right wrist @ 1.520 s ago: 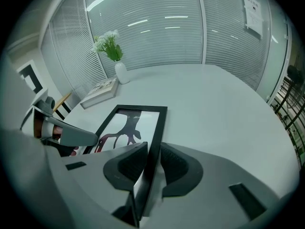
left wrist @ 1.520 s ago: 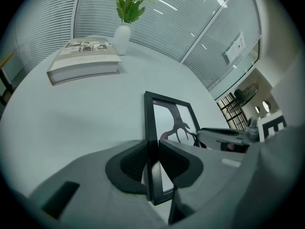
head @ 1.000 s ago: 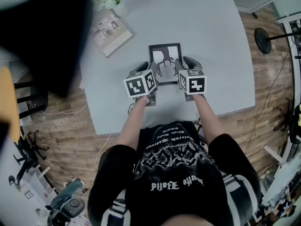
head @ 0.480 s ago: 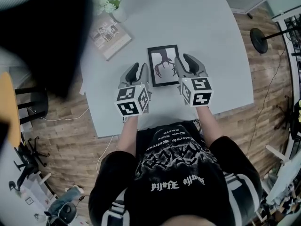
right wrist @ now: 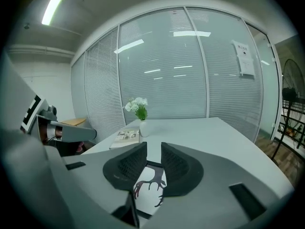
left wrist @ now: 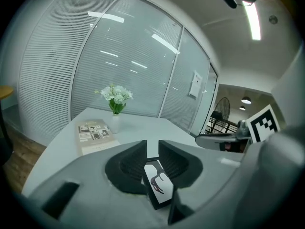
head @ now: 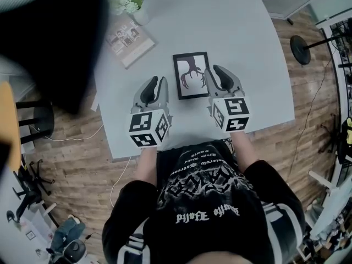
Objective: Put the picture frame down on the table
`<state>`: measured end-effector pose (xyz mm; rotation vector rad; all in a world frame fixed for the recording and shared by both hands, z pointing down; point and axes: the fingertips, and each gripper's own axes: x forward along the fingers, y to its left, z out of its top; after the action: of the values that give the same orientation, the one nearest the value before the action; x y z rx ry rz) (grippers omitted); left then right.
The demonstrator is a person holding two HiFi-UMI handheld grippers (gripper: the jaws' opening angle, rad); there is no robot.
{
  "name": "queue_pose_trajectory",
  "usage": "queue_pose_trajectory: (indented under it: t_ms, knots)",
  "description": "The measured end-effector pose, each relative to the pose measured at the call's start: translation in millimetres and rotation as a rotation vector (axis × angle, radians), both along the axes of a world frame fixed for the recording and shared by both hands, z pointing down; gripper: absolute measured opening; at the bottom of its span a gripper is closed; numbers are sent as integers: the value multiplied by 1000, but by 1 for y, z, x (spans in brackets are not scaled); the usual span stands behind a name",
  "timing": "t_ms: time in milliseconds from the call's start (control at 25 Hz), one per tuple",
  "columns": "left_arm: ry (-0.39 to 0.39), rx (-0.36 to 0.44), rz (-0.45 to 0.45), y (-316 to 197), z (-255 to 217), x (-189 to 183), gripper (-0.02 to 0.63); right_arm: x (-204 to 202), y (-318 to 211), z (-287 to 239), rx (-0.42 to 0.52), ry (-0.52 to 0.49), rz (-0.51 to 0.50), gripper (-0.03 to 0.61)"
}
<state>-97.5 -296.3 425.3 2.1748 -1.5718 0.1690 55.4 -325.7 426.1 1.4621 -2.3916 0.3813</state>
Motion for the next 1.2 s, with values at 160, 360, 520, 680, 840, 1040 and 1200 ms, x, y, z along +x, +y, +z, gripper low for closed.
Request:
queue_pose_trajectory:
  t_ms: [160,360,520,680,840,1040,1200]
  knots:
    - [7,15,3,2,-5,2,30,-5,5,-2,15,22,-10,46]
    - [35,23,12,7,-7,6,17,-4,10,-5,33,16,-12,12]
    - [67,25,12,8,-10,7,17,-3,11,-6,49,37,-4,11]
    - [71,22,10,9,-10,10,17,-2,12,-3,46,58,-7,11]
    - [69,15,12,8,-8,14,17,-3,13,0,42,76,-19,11]
    - [57,10,10,7,-7,16,17,-7,13,-1,59,103,-47,11]
    - [54,5,12,8,-4,17,17,-8,14,1,59,103,-52,11]
